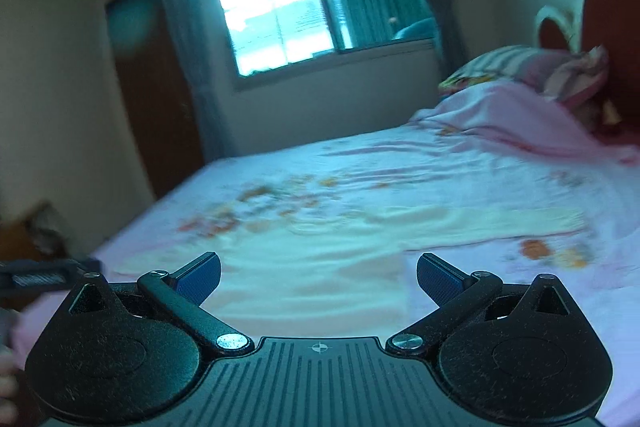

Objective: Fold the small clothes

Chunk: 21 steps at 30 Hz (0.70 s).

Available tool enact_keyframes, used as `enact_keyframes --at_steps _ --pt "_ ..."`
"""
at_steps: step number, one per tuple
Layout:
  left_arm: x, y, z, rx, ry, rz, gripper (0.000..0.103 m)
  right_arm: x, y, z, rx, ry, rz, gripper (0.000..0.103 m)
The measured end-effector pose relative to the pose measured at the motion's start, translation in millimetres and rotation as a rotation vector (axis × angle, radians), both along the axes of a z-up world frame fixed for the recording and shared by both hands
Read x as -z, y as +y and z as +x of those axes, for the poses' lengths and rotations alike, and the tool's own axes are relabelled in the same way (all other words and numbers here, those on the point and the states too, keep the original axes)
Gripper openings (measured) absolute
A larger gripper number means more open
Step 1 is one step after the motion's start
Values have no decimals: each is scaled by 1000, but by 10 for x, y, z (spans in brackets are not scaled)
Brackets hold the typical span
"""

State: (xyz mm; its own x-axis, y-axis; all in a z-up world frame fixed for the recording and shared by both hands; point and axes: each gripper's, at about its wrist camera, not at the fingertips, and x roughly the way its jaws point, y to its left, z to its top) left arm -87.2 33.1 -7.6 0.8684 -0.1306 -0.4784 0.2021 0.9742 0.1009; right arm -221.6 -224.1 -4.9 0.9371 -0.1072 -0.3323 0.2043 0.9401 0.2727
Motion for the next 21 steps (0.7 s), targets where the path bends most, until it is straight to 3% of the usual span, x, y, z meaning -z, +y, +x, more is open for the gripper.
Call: enact_keyframes --at_steps 5,11,21 --pt "42 22 -45 10 2 -8 102 -90 193 -254 50 -25 -38 103" --pt "66 76 1 18 18 -20 102 -240 252 -289 21 -39 -21 103" --pt "102 67 -12 6 17 -19 102 -218 350 -187 11 -24 -43 103"
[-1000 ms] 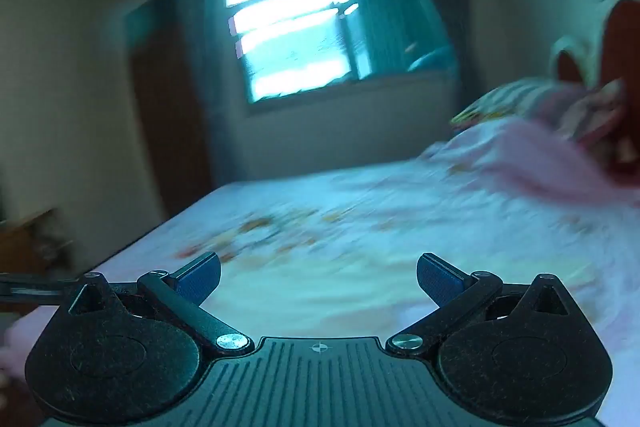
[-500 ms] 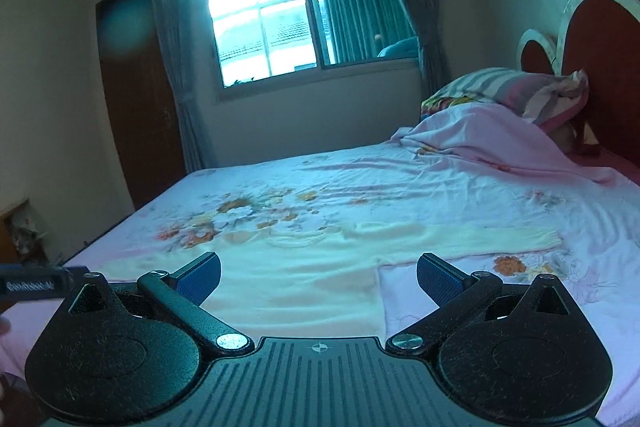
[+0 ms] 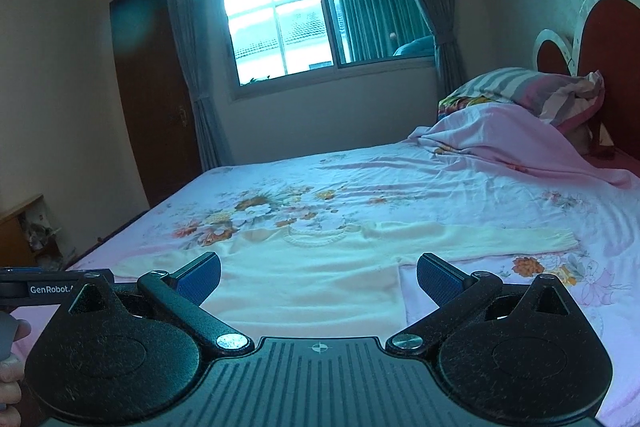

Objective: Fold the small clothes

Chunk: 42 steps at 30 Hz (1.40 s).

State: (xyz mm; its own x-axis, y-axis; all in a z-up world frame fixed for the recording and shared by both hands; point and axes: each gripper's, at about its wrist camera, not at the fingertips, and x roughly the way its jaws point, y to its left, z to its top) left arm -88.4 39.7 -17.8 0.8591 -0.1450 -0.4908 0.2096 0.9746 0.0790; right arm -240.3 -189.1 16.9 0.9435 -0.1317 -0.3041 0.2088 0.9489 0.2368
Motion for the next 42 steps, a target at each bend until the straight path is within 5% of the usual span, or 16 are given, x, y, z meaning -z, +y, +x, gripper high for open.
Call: enact_keyframes --at_steps 42 --pt "157 178 335 -81 72 -15 102 55 160 401 -44 20 -21 103"
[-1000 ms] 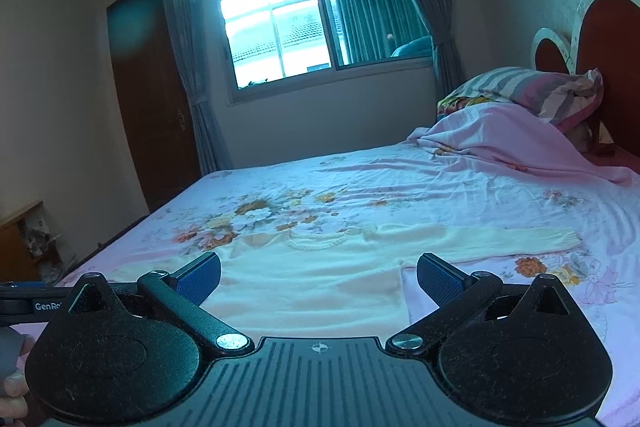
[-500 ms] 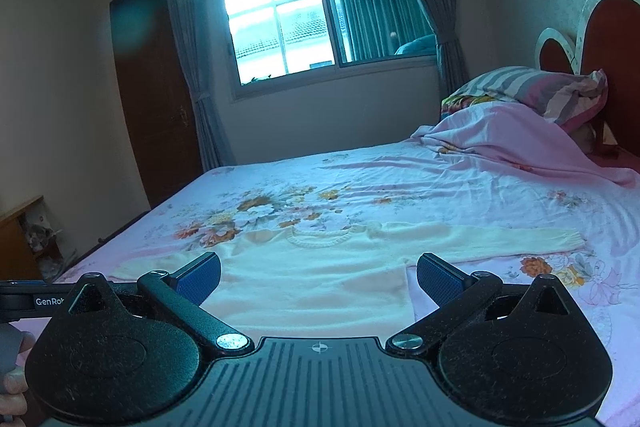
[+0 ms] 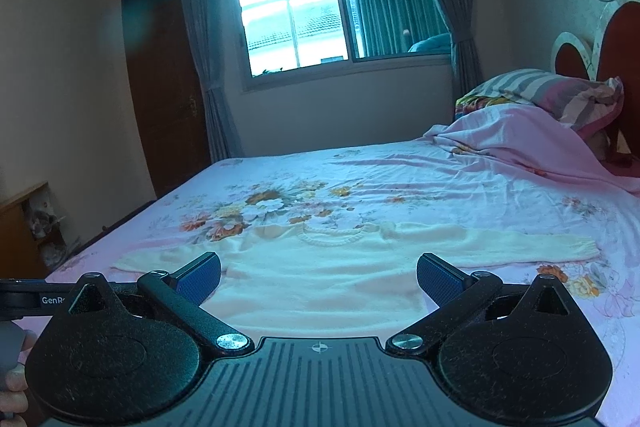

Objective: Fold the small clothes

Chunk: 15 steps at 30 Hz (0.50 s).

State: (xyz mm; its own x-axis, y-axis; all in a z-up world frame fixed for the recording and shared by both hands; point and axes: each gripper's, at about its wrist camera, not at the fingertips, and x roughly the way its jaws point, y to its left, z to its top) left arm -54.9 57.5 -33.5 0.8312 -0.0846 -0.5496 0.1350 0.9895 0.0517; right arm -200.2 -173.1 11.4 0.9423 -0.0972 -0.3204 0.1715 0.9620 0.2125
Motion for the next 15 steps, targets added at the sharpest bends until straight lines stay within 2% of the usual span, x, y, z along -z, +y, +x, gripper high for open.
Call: enact_keyframes --at_steps 15 --pt "108 124 404 -52 35 6 102 150 12 497 -4 44 -10 103"
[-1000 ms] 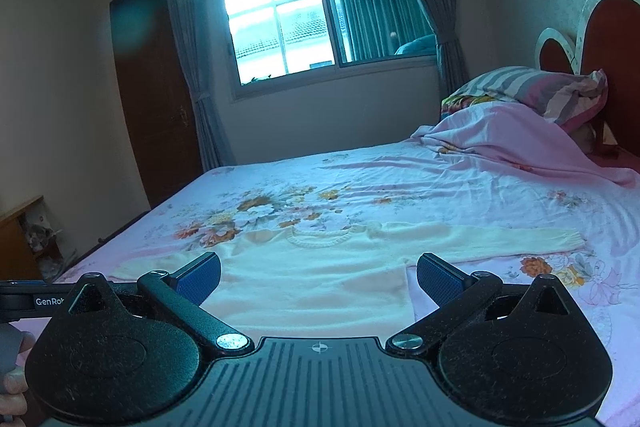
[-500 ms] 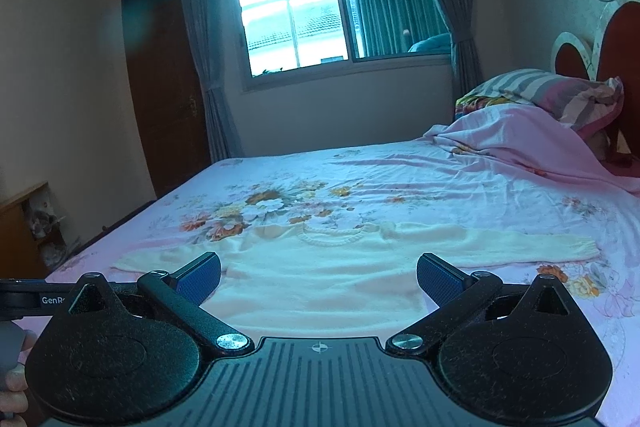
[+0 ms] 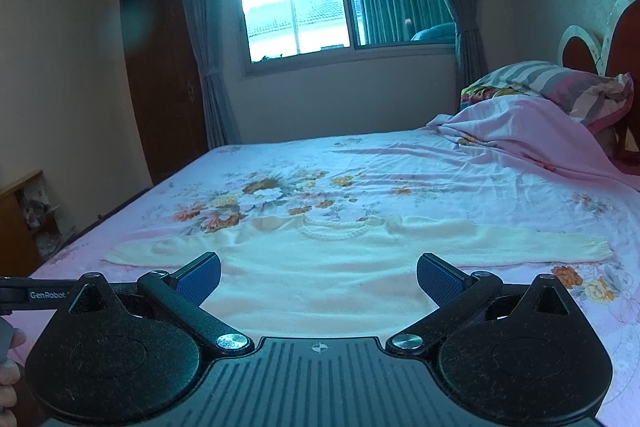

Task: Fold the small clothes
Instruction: 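Move the left gripper to the sweater sleeve cuff and grasp it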

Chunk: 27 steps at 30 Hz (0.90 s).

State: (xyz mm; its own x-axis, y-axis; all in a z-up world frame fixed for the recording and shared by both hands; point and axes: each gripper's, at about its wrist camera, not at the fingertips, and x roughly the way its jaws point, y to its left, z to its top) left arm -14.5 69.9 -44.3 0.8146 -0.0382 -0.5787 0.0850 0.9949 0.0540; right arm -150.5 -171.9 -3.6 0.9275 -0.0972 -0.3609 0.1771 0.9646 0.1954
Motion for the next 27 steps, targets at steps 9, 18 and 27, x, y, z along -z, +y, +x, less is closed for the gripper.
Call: enact_keyframes --at_steps 9,18,27 --pt "145 193 520 -25 76 -48 101 101 -10 483 -22 31 2 103" --pt "247 387 1106 -118 97 -47 101 233 36 1057 -49 73 2 103" --pt "446 512 1803 -175 145 -45 98 417 67 1675 -62 119 15 103"
